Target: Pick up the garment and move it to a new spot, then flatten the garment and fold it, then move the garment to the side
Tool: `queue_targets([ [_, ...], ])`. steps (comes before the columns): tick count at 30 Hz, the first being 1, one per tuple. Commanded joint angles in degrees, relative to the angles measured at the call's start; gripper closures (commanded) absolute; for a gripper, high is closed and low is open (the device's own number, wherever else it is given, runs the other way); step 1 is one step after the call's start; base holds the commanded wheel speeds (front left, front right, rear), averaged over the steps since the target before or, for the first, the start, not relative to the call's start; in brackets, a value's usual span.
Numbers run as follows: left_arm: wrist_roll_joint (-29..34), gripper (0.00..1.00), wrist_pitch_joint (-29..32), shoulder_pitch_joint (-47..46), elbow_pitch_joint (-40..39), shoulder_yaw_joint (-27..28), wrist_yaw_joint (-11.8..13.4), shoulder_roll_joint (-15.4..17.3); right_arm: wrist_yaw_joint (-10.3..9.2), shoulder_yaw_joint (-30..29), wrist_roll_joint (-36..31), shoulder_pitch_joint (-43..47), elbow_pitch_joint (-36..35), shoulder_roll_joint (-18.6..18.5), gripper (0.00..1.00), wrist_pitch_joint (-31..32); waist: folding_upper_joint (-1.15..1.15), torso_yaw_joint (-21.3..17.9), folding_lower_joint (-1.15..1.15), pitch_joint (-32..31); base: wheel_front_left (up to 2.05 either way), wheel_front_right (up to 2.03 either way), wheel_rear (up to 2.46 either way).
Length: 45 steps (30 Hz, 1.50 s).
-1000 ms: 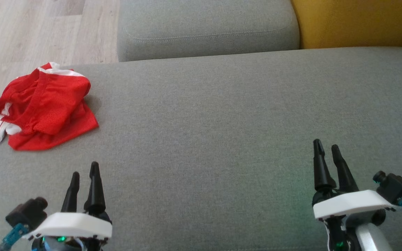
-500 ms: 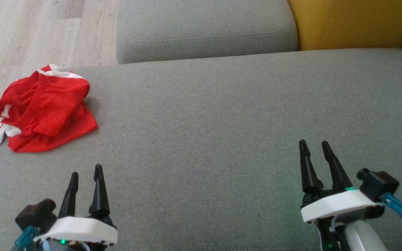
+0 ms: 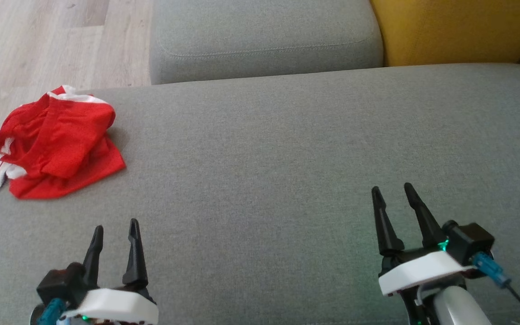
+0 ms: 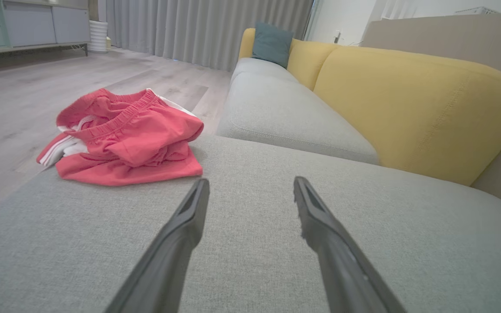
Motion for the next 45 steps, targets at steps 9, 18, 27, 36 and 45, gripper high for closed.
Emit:
queue_targets([
  [9, 6.50, 0.00, -2.42, -1.34, -1.73, 0.71, 1.34, 0.84, 0.42, 2.63, -7.38, -4.31, -1.06, -0.46, 0.00, -2.24, 0.00, -0.18, 0.00, -0.11, 0.00, 0.00, 0.00],
  [18, 8.14, 0.00, -3.18, -1.29, -0.96, 0.50, 1.63, 0.87, 0.44, 1.75, -9.25, -4.93, 1.28, -0.48, 0.00, -3.01, 0.00, -0.28, 0.00, -0.19, 0.00, 0.00, 0.00],
  [27, 6.95, 0.00, -3.18, -1.34, -0.69, 0.64, 1.82, 0.87, 0.44, 0.97, -8.15, -5.41, 2.63, -0.48, 0.00, -3.01, 0.00, -0.35, 0.00, -0.14, 0.00, 0.00, 0.00],
  [36, 6.47, 0.00, -3.18, -1.38, -0.53, 0.72, 1.85, 0.87, 0.44, 0.98, -7.97, -5.62, 2.98, -0.48, 0.00, -3.01, 0.00, -0.38, 0.00, -0.12, 0.00, 0.00, 0.00],
  [45, 6.26, 0.00, -3.18, -1.36, -0.55, 0.91, 1.77, 0.87, 0.44, 1.01, -8.07, -5.61, 2.89, -0.48, 0.00, -3.01, 0.00, -0.45, 0.00, -0.10, 0.00, 0.00, 0.00],
])
